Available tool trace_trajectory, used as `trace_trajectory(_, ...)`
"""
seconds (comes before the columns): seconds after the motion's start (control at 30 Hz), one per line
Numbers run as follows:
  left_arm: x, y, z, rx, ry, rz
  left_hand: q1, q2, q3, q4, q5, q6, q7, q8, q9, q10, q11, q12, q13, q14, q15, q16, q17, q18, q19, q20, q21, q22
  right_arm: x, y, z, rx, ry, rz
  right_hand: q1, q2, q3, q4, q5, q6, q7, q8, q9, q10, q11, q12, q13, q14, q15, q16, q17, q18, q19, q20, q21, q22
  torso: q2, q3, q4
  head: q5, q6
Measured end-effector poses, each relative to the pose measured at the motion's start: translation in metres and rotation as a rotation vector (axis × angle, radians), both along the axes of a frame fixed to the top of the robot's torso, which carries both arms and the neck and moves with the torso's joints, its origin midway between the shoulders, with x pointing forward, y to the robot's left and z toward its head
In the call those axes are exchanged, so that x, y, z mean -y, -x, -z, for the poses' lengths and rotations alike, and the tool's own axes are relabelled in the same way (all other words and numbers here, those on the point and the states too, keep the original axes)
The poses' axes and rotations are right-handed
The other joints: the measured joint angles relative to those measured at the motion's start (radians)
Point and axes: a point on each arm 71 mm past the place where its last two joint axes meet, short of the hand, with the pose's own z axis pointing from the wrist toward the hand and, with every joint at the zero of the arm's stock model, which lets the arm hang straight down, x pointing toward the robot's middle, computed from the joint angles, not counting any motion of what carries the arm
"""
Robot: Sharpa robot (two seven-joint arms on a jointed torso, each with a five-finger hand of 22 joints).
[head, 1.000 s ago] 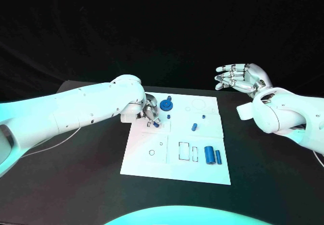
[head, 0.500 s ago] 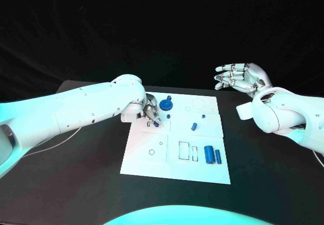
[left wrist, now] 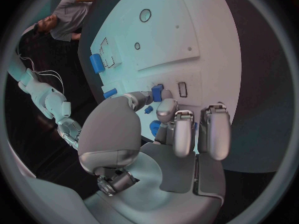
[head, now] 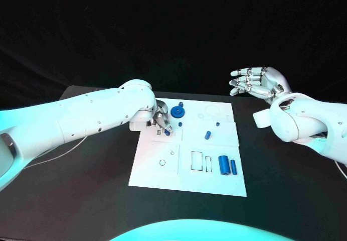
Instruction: Assemble the parts on the task board
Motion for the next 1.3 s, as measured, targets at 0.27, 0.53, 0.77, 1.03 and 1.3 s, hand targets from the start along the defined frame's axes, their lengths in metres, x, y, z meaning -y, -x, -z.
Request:
trace_trajectory(0.27,-0.0001,0.0006,0.0004,0.005,0.003,-0.003,0.001,0.001,-0.003,-0.003,-0.002,0.004,-0.004,0.005,0.0,0.004,-0.004,0.004,0.005,0.0,0.0,0.0,0.0,0.0,0.0,0.0,0.003,0.0,0.0,0.0003,-0.0001,0.0,0.0,-0.001,0.0,0.0,0.0,0.0,0.0,0.0,0.0,0.0,0.0,0.0,0.0,0.0,0.0,0.0,0.0,0.0,0.0,0.0,0.0,0.0,0.0,0.0,0.0,0.0001,0.0,0.002,0.001)
trace_trajectory(0.53,0.0004,0.0012,0.0006,0.011,0.0,0.0,-0.003,0.005,-0.014,-0.014,-0.002,0.009,-0.009,0.012,0.003,0.007,-0.007,0.008,0.009,0.002,-0.002,0.0,0.0,0.0,0.0,0.0,0.007,0.0,0.0003,0.0007,-0.0002,0.0,-0.001,-0.001,0.0,0.0,0.0,0.0,0.0,0.0,0.0,0.0,0.0,0.0,0.0,0.0,0.0,0.0,0.0,0.0,0.0,0.0,0.0,0.0,0.0,0.0,0.0,0.0002,0.0001,0.001,0.001)
trace_trajectory(0.77,0.0003,0.0013,0.0006,0.015,-0.004,0.001,-0.015,0.001,-0.022,-0.022,-0.002,0.014,-0.013,0.012,0.016,0.011,-0.011,0.008,0.009,0.0,-0.007,0.0,0.0,0.0,0.004,-0.004,0.007,0.0,0.0004,0.0011,-0.0003,0.0,-0.001,-0.001,0.0,0.0,0.0,0.0,0.0,0.0,0.0,0.0,0.0,0.0,0.0,0.0,0.0,0.0,0.0,0.0,0.0,0.0,0.0,0.0,0.0,0.0,0.0,0.0003,0.0,-0.001,0.001)
trace_trajectory(1.03,0.0,0.0013,0.0013,0.017,-0.006,0.001,-0.027,-0.003,-0.035,-0.035,-0.013,0.028,-0.026,0.018,0.017,0.014,-0.014,0.012,0.01,0.002,-0.009,0.0,0.0,0.0,0.004,-0.004,0.007,0.0,0.0005,0.0012,-0.0003,0.0,-0.001,-0.001,0.0,0.0,0.0,0.0,0.0,0.0,0.0,0.0,0.0,0.0,0.0,0.0,-0.003,0.0,0.0,-0.006,0.0,0.0,0.0,0.0,-0.006,-0.004,0.0,0.0003,0.0001,-0.002,0.001)
trace_trajectory(1.3,-0.0002,0.0011,0.0019,0.017,-0.006,-0.002,-0.036,0.0,-0.044,-0.044,-0.018,0.032,-0.027,0.021,0.024,0.014,-0.014,0.012,0.01,0.0,-0.014,0.0,0.0,0.0,0.007,-0.007,0.007,0.0,0.0004,0.0014,-0.0003,0.0,-0.001,-0.002,0.0,0.0,0.0,0.0,0.0,0.0,0.0,0.0,-0.001,0.0,0.0,0.0,-0.003,0.0,0.0,-0.006,0.0,0.0,0.0,0.0,-0.006,-0.004,0.0,0.0003,0.0,-0.002,0.003)
